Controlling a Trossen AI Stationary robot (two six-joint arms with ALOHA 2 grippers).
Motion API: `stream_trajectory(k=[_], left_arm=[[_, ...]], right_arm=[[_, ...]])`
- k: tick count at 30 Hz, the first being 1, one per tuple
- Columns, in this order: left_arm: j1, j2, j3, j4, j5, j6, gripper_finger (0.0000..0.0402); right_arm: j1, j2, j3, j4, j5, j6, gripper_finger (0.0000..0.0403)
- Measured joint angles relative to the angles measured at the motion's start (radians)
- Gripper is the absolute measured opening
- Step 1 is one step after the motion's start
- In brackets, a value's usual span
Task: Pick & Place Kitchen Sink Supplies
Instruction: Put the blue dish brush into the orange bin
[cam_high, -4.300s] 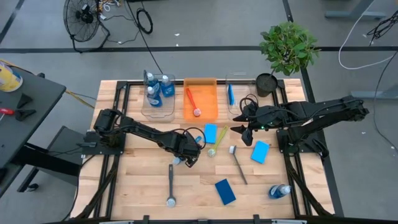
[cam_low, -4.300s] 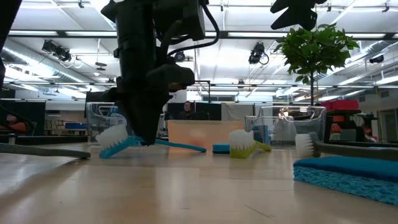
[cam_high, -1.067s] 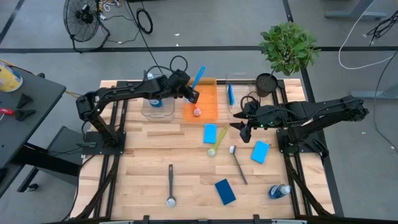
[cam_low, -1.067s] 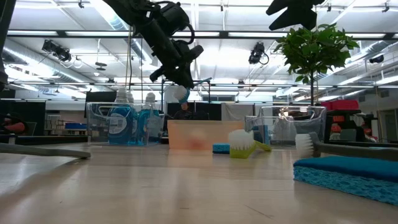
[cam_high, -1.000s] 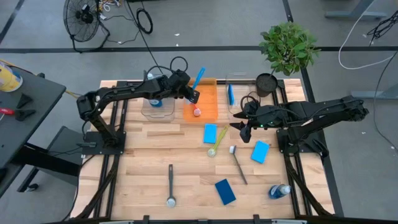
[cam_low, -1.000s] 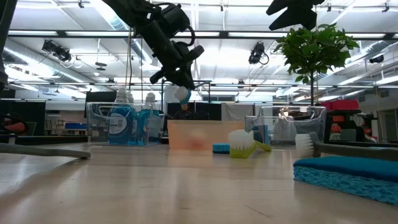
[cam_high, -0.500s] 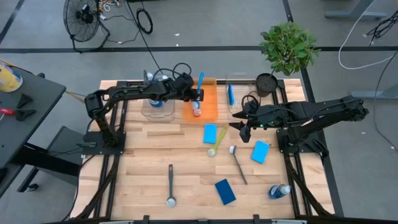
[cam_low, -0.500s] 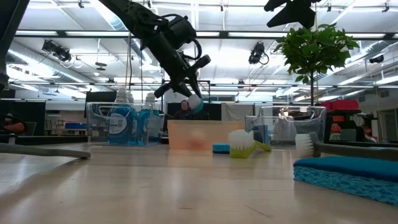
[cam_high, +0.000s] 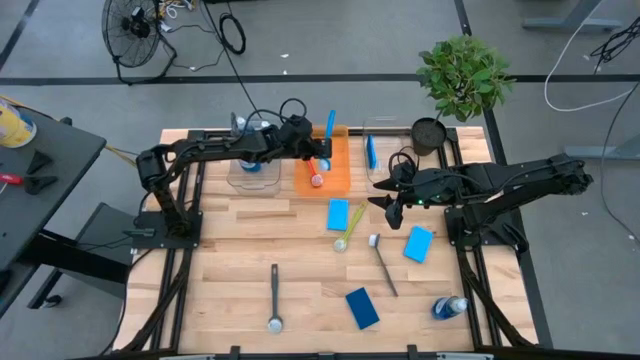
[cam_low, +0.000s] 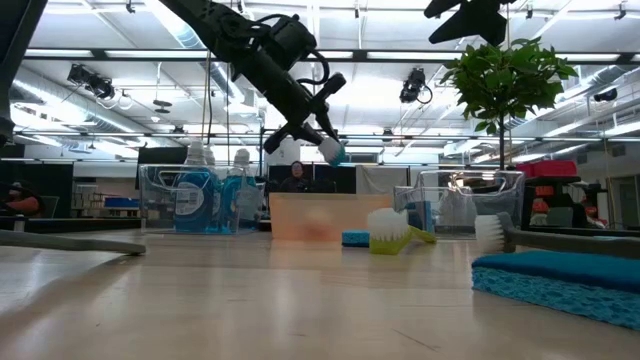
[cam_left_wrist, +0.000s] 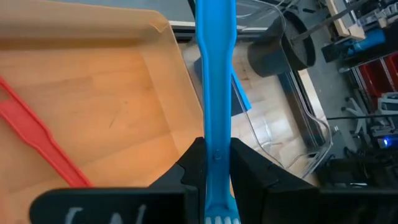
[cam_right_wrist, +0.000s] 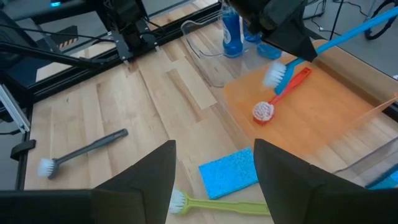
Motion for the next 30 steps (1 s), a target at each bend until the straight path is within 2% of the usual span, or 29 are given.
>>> stream_trajectory(k=[7, 22, 30], left_arm=[[-0.001, 0.038, 0.000, 0.001, 0.025, 0.031, 0.0055], [-0.023, 0.098, 0.000, 0.042, 0.031, -0.008, 0.0058], [-0.029, 0.098, 0.000, 0.048, 0.020, -0.008, 0.0106]], right_arm=[[0.000, 0.000, 0.000, 0.000, 0.000, 0.000, 0.0217], [0.000, 0.000, 0.000, 0.000, 0.000, 0.000, 0.0217], [0.000, 0.000, 0.000, -0.001, -0.001, 0.000, 0.0217]])
